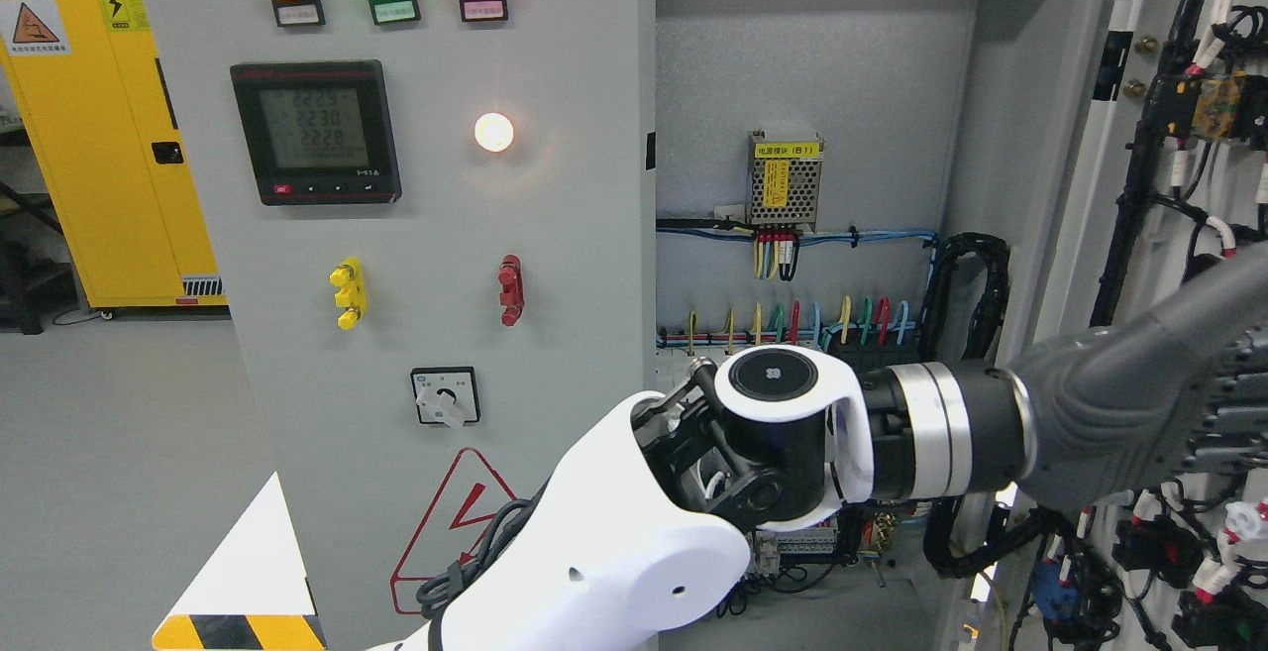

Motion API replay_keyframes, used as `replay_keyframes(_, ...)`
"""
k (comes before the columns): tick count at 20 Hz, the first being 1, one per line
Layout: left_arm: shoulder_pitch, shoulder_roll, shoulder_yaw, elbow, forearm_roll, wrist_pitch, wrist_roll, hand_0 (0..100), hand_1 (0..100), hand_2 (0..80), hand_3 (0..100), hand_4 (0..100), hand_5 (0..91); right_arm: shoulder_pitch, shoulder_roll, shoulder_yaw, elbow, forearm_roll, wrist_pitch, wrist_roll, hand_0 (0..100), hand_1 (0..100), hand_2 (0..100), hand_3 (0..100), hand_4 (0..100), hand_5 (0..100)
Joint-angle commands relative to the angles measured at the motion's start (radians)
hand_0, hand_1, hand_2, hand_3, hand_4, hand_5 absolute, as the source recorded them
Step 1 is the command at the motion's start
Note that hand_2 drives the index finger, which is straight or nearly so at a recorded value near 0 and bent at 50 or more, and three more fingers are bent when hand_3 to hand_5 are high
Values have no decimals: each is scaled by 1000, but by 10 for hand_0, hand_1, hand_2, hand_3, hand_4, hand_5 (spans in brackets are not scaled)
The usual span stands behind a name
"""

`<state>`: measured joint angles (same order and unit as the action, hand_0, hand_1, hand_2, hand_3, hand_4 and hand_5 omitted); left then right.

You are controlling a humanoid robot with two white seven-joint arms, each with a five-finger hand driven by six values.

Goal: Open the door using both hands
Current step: 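Push the grey door wide open with the left hand, then withdraw the left hand down away from the opened door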

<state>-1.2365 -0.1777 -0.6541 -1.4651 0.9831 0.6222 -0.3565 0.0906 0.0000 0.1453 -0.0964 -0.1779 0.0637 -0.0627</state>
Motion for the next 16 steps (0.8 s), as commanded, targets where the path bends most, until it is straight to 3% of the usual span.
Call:
replay_keyframes(1,155,41,252,-104,-6,56,-10,0,0,0,0,0,0,0,-29,0,0,0,1,0,201,122,0,0,0,0)
replay_keyframes(6,400,188,255,-210,-15,36,-13,0,0,0,0,0,0,0,-31,0,0,0,1,0,201,122,0,0,0,0)
replay_keyframes(8,509,236,257,-236,-55,-16,-13,0,0,0,0,0,0,0,-31,0,0,0,1,0,201,122,0,0,0,0)
replay_keyframes(11,690,280,255,-259,-180,-143,-13,0,0,0,0,0,0,0,-34,0,0,0,1,0,201,123,0,0,0,0)
replay_keyframes(13,812,329,243,-261,-225,-246,-12,0,0,0,0,0,0,0,-32,0,0,0,1,0,201,123,0,0,0,0)
replay_keyframes(15,940,375,231,-250,-291,-396,-12,0,0,0,0,0,0,0,-32,0,0,0,1,0,201,123,0,0,0,0)
replay_keyframes(16,1015,397,220,-238,-358,-505,-12,0,0,0,0,0,0,0,-32,-1,0,0,1,0,201,123,0,0,0,0)
